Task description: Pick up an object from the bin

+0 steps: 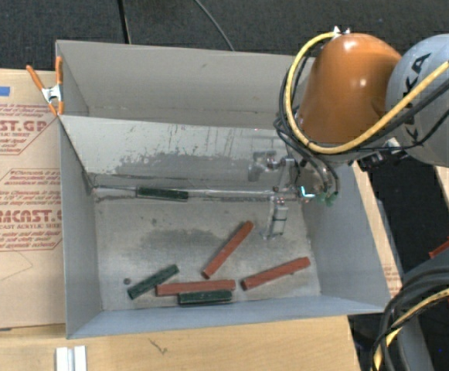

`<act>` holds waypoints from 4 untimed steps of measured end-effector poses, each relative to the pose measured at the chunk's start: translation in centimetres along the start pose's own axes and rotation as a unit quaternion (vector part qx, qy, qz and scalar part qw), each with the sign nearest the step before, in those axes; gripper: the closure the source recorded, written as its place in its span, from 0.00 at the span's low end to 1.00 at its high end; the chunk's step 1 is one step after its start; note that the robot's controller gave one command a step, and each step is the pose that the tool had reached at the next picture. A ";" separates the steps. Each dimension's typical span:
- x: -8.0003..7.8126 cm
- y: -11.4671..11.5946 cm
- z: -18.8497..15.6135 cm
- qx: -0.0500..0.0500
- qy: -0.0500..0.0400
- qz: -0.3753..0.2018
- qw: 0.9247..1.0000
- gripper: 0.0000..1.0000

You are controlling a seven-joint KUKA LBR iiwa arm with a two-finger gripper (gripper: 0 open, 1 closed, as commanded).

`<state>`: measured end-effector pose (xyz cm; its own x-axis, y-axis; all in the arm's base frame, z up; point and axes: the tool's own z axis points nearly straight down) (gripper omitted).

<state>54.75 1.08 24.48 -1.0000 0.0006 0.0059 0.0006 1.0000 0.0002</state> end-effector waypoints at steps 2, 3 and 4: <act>0.0 -0.1 3.7 0.000 -0.006 -0.040 0.999 0.00; -0.5 0.4 7.2 0.000 -0.004 -0.153 0.988 0.00; -0.4 -0.7 12.6 0.001 -0.007 -0.223 0.975 0.00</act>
Offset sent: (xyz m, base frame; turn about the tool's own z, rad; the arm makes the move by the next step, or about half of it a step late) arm -0.0090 -0.0064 -0.1393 -0.2634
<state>55.07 0.41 11.92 -0.9009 -0.4340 -0.0075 -0.4340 0.9009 -0.0022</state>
